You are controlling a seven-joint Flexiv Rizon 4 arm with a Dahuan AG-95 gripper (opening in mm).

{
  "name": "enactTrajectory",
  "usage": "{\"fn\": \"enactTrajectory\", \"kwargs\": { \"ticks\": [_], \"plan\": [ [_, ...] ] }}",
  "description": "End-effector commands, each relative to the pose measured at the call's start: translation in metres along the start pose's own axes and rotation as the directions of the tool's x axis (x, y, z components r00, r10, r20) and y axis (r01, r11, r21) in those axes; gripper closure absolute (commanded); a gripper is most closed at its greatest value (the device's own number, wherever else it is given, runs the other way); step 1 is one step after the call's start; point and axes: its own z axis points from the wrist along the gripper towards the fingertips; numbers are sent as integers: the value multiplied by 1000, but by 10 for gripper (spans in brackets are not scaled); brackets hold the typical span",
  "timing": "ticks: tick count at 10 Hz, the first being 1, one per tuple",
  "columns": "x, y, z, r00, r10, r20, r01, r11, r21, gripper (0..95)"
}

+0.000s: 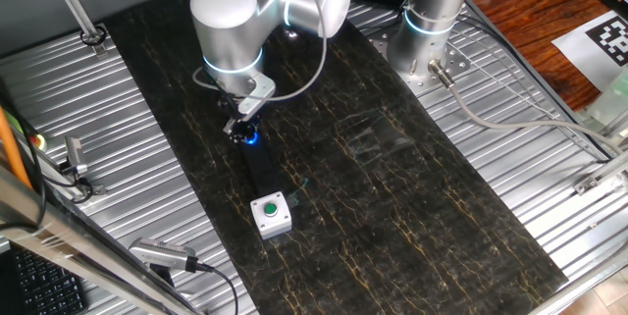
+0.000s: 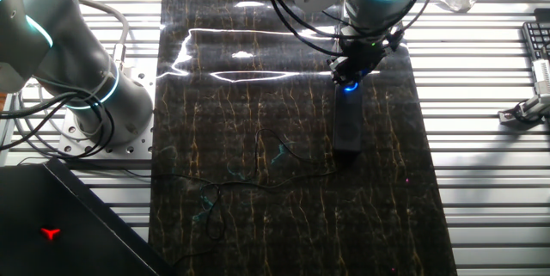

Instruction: Turn the knob to decrease the volume of the speaker

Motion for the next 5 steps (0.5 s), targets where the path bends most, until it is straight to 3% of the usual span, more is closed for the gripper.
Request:
{"fn": "enactTrajectory", "kwargs": {
  "ticks": [1,5],
  "plan": [
    [0,0,0,997,-71,-1,71,997,3,950],
    [0,0,0,978,-209,-15,209,978,18,950]
  ]
}}
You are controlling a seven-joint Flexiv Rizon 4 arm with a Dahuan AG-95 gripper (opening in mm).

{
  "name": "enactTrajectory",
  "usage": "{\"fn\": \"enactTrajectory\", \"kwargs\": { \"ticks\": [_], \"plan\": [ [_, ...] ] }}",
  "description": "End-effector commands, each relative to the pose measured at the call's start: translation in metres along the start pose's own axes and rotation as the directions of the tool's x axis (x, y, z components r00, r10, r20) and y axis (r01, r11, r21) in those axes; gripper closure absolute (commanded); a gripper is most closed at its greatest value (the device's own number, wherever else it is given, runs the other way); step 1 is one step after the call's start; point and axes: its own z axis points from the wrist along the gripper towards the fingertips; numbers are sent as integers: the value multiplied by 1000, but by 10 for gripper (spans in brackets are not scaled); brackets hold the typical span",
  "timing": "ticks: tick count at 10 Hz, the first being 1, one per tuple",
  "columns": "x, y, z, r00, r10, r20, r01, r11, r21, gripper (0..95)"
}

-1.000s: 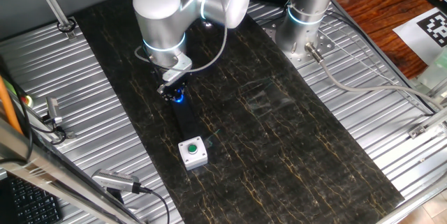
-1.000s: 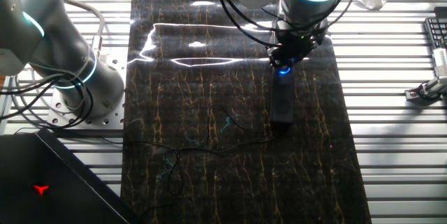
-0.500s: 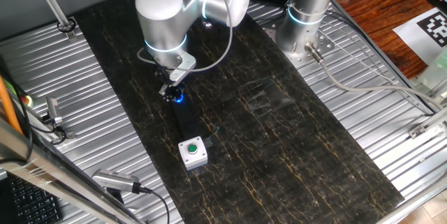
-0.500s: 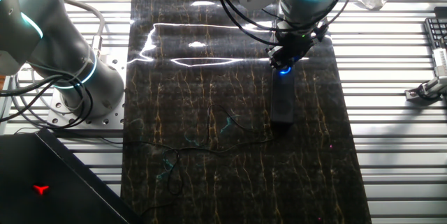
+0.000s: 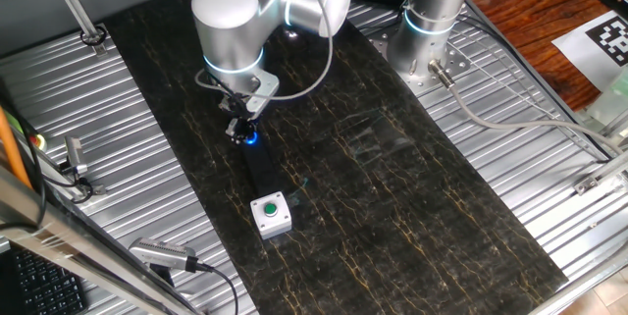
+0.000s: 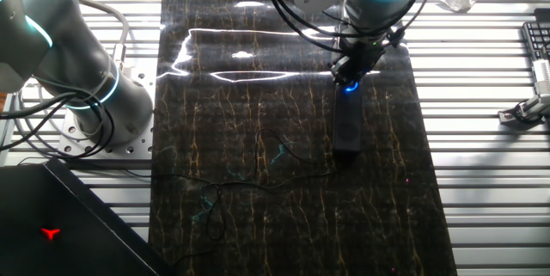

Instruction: Turn the knob to decrease the volume of the speaker

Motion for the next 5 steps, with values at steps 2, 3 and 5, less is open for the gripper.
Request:
{"fn": "enactTrajectory", "kwargs": {
  "ticks": [2,3,5],
  "plan": [
    [0,0,0,992,-128,-18,128,992,19,950],
    [0,0,0,986,-163,-25,164,986,23,950],
    [0,0,0,981,-192,-29,192,981,27,950]
  ]
}}
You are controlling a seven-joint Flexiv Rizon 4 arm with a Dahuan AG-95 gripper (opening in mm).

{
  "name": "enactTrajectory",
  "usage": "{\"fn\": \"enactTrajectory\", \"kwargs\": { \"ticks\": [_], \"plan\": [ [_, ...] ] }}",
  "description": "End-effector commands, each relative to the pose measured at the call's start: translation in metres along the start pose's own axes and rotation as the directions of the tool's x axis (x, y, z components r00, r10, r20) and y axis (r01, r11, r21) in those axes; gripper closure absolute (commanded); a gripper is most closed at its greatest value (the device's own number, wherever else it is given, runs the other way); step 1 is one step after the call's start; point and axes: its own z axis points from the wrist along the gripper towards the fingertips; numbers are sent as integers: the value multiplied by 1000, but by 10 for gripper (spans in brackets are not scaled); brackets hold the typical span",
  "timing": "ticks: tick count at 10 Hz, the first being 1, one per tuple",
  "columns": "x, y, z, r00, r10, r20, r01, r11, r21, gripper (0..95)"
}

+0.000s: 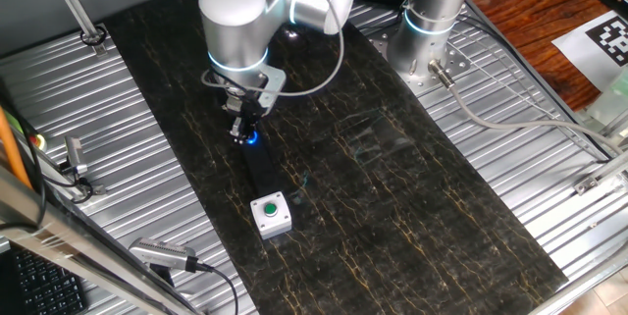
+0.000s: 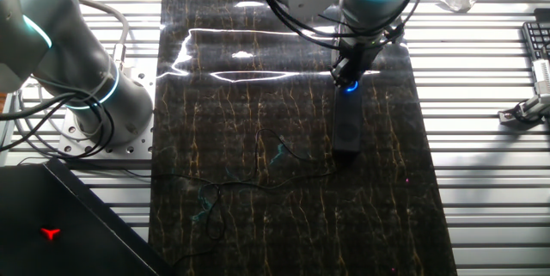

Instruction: Turn the knob to decrease the volume of the speaker

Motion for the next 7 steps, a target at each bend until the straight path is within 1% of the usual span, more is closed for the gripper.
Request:
{"fn": "enactTrajectory", "kwargs": {
  "ticks": [1,3,4,7],
  "plan": [
    [0,0,0,999,-35,-6,35,999,6,950],
    [0,0,0,999,-36,-5,36,999,7,950],
    [0,0,0,999,-37,-5,37,999,6,760],
    [0,0,0,999,-38,-4,38,999,5,760]
  ]
}}
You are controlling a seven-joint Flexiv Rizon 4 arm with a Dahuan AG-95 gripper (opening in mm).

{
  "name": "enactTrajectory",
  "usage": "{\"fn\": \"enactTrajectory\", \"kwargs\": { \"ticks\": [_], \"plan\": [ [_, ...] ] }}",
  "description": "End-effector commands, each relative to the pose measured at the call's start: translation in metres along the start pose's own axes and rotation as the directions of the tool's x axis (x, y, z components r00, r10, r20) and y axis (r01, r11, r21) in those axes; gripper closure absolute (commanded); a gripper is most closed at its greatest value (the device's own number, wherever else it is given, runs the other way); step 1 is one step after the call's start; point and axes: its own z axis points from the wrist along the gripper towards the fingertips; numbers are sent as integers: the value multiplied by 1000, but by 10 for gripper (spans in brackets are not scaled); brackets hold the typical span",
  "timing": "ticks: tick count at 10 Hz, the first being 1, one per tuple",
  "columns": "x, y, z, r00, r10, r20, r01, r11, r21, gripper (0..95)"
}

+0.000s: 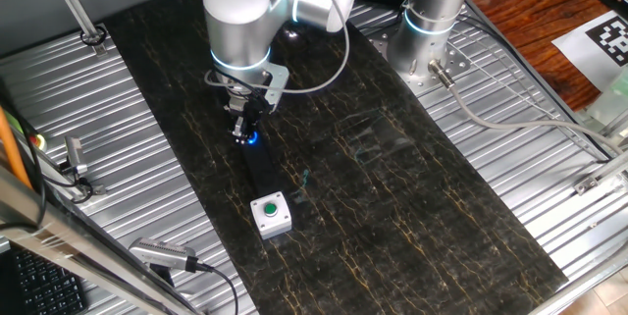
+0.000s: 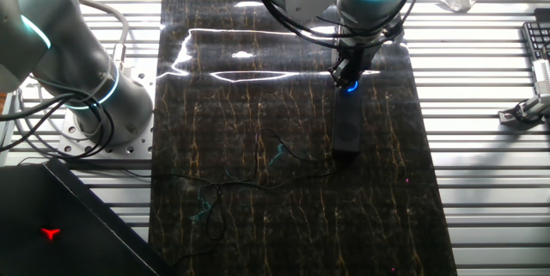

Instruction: Turn the knob to decrease the volume of the speaker

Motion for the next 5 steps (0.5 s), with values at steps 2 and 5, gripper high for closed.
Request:
{"fn": "enactTrajectory", "kwargs": {
  "ticks": [2,5],
  "plan": [
    [1,0,-2,1000,-6,1,6,1000,-3,760],
    [1,-1,-4,1000,-19,-1,19,1000,-9,570]
  ]
}}
